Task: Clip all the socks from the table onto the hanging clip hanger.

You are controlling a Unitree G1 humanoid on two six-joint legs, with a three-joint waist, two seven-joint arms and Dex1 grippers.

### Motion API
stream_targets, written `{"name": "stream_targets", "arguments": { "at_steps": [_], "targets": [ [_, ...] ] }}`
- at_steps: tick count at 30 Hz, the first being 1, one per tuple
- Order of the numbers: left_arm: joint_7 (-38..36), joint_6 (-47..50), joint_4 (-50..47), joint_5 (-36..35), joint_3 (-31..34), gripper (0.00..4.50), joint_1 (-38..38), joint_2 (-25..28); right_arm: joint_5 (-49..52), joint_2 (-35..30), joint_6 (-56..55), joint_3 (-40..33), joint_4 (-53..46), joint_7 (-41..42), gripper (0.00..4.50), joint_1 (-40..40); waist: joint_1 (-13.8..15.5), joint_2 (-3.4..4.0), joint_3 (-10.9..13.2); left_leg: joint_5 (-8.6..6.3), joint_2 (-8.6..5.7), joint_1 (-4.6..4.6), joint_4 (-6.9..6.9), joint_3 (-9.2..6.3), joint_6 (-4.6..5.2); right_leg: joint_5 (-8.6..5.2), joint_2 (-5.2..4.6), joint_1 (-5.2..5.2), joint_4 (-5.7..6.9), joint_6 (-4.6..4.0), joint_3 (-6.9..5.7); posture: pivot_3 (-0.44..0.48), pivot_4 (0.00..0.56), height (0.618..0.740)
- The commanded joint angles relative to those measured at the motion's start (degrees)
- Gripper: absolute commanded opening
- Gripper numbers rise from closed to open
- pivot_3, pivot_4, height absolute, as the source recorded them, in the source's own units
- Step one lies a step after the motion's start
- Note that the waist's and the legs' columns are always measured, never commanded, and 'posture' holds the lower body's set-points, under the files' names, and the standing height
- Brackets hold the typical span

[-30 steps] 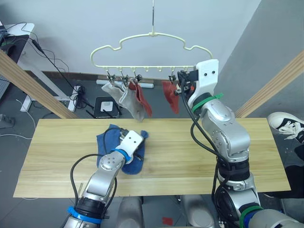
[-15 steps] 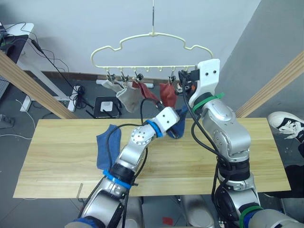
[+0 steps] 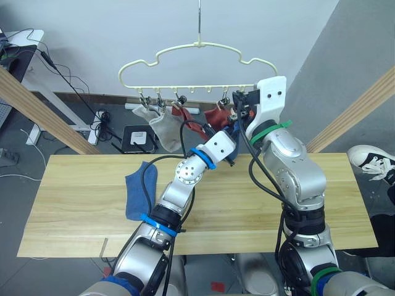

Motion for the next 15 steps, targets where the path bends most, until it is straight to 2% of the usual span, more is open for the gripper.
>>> {"name": "stream_targets", "arguments": {
  "at_steps": [1,15],
  "targets": [
    [0.85,-0.42,-2.8,0.3,0.45,0.02,0.31,-0.26,0.2,-0.29,-0.22,0.28,-2.27,0.15,0.0,-0.02,0.01,0.0,0.0,0.0,0.0,0.0,0.0,0.0,0.0,0.0,0.0,0.0,0.0,0.0,0.0,-0.137,0.314,0.74],
    [-0.2,3.4,-3.55,-0.31,0.37,0.02,-1.76,-0.98,0.49,-0.35,1.06,0.73,-2.68,0.53,0.0,0.3,0.01,0.0,0.0,0.0,0.0,0.0,0.0,0.0,0.0,0.0,0.0,0.0,0.0,0.0,-0.01,-0.138,0.32,0.74]
  ]
}}
